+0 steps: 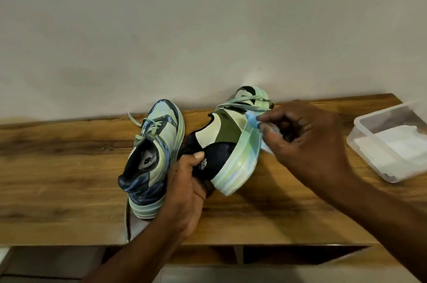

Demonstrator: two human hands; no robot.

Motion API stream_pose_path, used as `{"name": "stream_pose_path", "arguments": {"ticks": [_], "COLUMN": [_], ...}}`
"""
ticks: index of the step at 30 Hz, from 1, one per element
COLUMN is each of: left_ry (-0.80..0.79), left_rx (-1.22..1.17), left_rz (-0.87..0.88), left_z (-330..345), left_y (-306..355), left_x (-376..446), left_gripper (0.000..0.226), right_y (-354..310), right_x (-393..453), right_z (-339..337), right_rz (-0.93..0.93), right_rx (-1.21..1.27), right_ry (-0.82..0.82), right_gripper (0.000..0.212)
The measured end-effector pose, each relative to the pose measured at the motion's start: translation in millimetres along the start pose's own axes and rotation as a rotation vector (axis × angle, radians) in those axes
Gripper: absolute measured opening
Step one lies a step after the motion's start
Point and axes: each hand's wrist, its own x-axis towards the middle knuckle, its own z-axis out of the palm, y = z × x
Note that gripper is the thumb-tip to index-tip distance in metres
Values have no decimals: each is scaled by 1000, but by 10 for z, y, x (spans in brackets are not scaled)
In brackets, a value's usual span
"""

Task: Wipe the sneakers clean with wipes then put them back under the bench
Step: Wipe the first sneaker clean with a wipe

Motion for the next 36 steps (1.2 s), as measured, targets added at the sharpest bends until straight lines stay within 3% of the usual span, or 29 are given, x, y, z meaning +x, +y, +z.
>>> {"name": "stream_pose_path", "arguments": {"ticks": [5,9,19,24,28,31,36], "left_ry": [-69,-52,159,256,181,94,-34], "left_rx": [-14,23,161,518,962,1080,1136], "left_rz": [-153,-68,-13,231,479,543,591], "left_z": [-62,-2,24,-43,-38,-58,-173], "left_y": [-1,-19,4,-87,-34,48,179], "left_x": [-11,15,150,213,98,86,179], "left_gripper": [53,35,33,32,76,91,84], "right_y": [25,125,231,219,212,221,178], "right_x": [40,-28,-61,6,86,112,104], "right_z": [-56,17,226,376,415,387,346], "right_rz": [-12,11,-65,-93,-66,-61,-71], "right_rx": [64,52,2,-31,-26,-49,-58], "right_ry": [-103,-166,-191,-195,-228,-232,-264], "right_gripper": [13,15,30,33,30,26,19]}}
